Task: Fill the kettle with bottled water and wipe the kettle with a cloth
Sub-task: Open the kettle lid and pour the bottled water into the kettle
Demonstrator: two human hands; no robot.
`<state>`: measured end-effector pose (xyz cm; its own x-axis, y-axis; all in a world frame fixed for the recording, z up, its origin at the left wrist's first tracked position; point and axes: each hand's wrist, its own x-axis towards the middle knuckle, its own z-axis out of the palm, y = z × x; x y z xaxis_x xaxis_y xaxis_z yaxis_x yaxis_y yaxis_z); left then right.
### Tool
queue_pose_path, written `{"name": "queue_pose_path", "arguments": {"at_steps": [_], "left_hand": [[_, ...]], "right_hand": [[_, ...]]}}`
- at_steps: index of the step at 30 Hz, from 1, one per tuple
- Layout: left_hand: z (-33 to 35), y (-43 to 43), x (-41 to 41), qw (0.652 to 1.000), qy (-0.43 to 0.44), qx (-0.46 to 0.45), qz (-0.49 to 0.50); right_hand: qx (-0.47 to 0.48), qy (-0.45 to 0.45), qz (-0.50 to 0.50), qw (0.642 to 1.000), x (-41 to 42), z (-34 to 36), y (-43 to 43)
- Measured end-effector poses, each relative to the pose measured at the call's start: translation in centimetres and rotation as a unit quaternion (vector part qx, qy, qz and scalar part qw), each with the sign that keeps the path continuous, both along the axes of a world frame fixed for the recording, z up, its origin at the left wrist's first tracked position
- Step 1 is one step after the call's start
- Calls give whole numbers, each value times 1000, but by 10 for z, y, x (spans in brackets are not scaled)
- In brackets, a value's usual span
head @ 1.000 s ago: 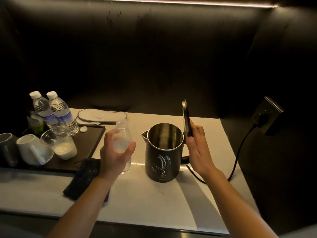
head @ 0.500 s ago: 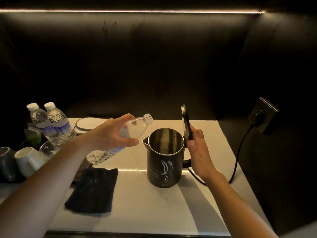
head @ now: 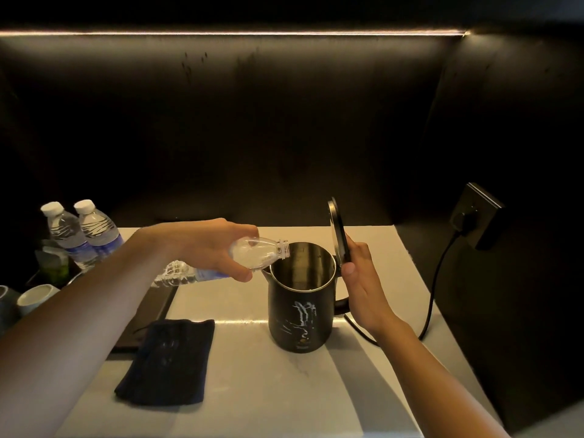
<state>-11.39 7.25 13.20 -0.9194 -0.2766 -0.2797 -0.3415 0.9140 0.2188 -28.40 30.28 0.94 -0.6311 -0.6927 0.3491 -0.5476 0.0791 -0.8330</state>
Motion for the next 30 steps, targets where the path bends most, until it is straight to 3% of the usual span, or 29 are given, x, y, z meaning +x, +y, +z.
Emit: {"name": "queue_pose_path", "arguments": {"at_steps": [30], "left_hand": [[35,6,-23,993,-100,-46,40]], "right_hand": [[20,1,-2,1000,-2,2,-2]]}}
